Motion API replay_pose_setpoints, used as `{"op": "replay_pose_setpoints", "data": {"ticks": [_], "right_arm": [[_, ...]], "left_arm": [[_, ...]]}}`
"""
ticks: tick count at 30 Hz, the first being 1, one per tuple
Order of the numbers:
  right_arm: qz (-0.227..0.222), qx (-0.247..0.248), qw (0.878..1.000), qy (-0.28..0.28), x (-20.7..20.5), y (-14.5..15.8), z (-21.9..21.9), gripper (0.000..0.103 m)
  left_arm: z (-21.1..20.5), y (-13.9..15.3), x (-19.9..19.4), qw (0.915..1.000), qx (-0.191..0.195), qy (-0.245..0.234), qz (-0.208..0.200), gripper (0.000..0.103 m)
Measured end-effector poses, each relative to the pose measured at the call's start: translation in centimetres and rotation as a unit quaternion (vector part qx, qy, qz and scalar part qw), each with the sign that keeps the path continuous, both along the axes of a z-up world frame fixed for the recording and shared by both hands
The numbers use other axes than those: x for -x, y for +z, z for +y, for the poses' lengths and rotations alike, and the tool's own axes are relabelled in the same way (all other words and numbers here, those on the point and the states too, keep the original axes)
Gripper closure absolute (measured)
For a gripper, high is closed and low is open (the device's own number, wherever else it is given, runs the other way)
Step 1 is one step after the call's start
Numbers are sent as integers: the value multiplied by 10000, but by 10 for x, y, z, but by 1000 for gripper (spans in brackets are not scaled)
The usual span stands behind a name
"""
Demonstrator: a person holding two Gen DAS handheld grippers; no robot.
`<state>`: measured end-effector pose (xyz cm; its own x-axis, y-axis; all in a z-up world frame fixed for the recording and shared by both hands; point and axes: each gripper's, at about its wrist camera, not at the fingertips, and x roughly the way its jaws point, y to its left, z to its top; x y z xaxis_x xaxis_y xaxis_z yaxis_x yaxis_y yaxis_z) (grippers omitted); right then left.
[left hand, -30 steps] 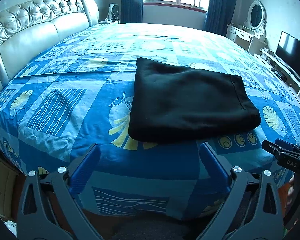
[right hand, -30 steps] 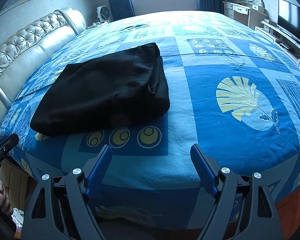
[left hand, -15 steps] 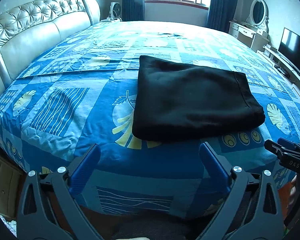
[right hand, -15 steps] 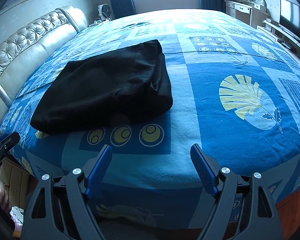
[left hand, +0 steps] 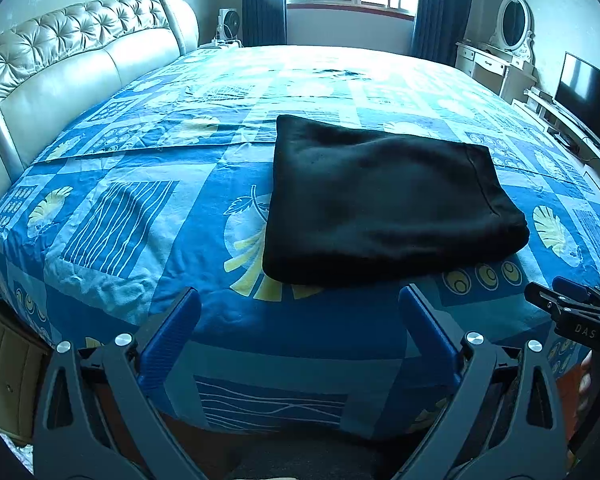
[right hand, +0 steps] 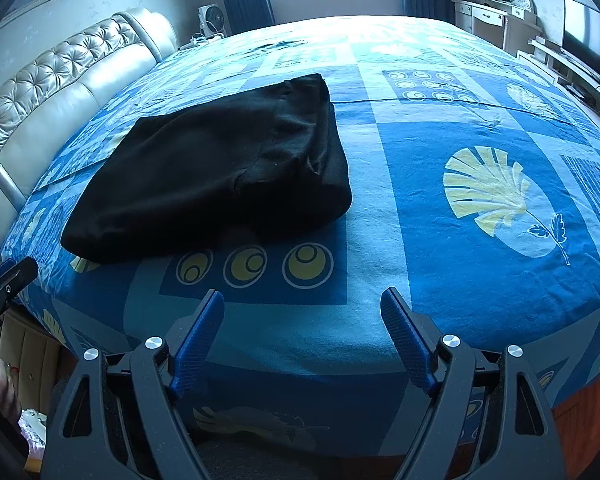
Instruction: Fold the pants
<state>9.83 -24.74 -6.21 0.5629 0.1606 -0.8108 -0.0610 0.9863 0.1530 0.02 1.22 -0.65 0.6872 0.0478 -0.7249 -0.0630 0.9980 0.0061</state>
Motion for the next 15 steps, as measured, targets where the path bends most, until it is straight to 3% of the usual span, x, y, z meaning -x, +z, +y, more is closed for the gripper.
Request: {"op": "replay_pose_setpoints", "data": {"ticks": [15], "right_arm": [[49, 2, 10000, 51, 0, -3, 3, 23]], "left_arm": [[0, 0, 0, 10000, -15, -19, -5, 4]]}}
